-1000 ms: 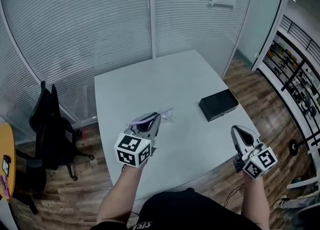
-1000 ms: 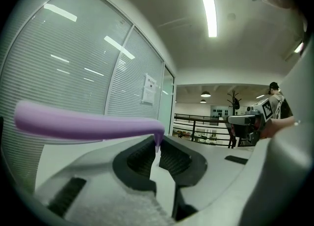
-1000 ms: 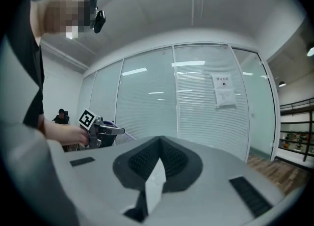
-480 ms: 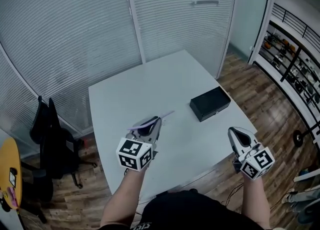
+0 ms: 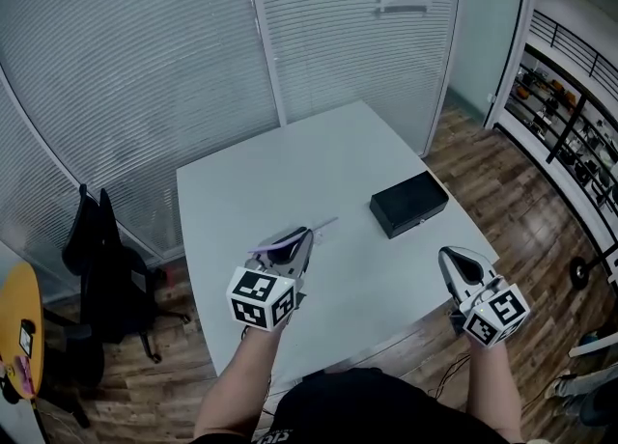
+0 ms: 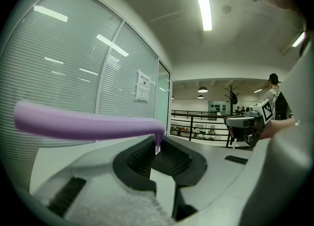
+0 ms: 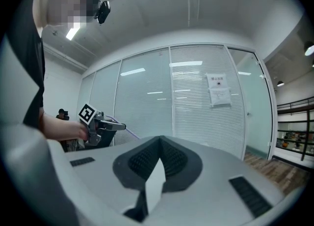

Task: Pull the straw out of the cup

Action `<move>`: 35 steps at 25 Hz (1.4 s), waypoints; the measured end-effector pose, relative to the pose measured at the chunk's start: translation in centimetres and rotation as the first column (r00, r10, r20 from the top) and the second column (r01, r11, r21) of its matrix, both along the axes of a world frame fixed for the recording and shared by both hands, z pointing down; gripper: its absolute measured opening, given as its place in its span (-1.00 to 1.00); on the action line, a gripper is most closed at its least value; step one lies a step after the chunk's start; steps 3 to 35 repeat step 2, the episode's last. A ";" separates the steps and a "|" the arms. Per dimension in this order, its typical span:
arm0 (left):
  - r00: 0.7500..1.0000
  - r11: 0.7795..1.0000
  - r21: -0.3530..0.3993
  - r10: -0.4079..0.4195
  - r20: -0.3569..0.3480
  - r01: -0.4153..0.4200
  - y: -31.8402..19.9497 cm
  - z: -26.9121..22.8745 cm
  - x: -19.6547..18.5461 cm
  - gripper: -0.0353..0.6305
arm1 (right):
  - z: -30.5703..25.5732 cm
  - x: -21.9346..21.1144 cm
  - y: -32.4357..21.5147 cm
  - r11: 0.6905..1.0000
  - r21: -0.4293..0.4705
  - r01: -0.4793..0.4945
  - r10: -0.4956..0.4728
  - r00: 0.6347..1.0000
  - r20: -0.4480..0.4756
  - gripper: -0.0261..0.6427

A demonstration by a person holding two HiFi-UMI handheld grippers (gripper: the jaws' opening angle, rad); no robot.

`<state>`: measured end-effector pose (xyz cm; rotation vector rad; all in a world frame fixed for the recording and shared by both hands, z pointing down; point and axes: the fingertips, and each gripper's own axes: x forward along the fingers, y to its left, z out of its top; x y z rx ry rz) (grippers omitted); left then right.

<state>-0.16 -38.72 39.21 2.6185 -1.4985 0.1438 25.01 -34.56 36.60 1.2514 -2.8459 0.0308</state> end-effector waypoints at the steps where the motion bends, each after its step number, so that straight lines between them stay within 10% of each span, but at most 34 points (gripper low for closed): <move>1: 1.000 1.000 -0.001 -0.002 0.000 0.002 0.0 0.0 -0.2 -0.77 | 0.0 -0.2 0.0 1.000 0.000 0.002 -0.002 1.000 0.000 -0.91; 35: 1.000 1.000 -0.001 -0.004 0.000 0.004 0.0 0.1 -0.4 -0.77 | 0.0 -0.3 -0.1 1.000 0.000 0.004 -0.004 1.000 0.000 -0.91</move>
